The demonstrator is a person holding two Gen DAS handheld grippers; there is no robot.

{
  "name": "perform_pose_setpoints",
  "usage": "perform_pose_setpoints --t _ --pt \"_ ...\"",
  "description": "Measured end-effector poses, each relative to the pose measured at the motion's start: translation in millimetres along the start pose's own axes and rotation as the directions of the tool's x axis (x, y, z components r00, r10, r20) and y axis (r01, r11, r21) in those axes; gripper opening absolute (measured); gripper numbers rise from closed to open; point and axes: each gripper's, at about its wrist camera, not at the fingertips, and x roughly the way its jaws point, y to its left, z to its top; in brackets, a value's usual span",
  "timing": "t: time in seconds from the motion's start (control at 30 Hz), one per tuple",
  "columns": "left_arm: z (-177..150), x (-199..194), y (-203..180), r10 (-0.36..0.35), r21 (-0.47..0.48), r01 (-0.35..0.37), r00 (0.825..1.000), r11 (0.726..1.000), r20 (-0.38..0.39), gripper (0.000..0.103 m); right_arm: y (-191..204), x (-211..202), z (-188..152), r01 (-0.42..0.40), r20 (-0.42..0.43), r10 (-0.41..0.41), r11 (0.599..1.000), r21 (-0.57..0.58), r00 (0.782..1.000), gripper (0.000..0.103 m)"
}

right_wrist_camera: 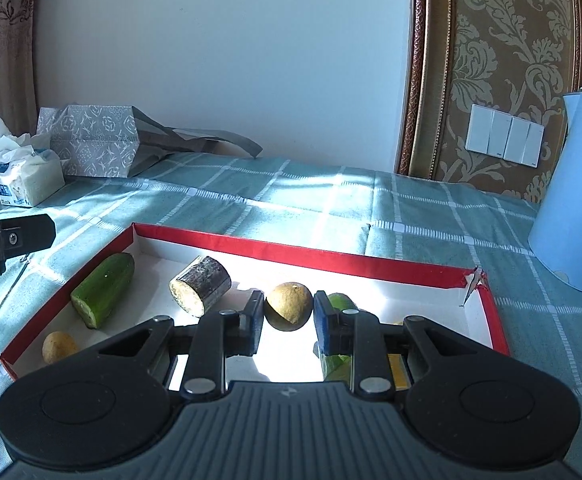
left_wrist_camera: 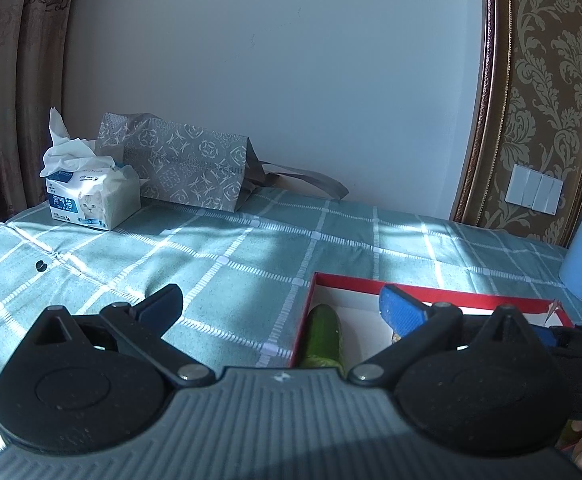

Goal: Organize fruits
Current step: 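Carry the brown fruit into the tray and open the right gripper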

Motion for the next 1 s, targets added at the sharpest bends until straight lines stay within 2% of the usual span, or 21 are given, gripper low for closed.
perform_pose_setpoints --t 0.67,0.77,0.83,0.87,1.0 --pt "0.3 1.8 0.4 -0.011 -0.005 0.011 1.000 1.000 -0.016 0.103 0.1 10.2 0.3 0.019 -0.029 -0.019 1.000 0.017 0.999 0.026" --pt "0.2 1.5 -0.2 -0.009 -0.002 0.009 1.000 1.000 -0.016 0.103 0.4 10.8 0.8 0.010 -0.030 -0.009 1.000 0.024 1.000 0.034" --pt "0.0 1.5 0.1 -0.008 -0.003 0.008 1.000 1.000 -0.016 0.103 1.9 9.9 1.2 0.003 -0.025 -0.003 1.000 0.023 1.000 0.049" --pt "-0.1 1.5 0.3 -0.007 -0.003 0.007 1.000 1.000 -0.016 0.103 3.4 8.3 1.1 0.013 -0.017 -0.012 1.000 0.015 1.000 0.052" --pt "-0.2 1.4 0.5 -0.007 -0.003 0.007 1.000 1.000 -0.017 0.103 -0.1 -7.1 2.9 0.011 0.020 -0.011 1.000 0.018 1.000 0.053"
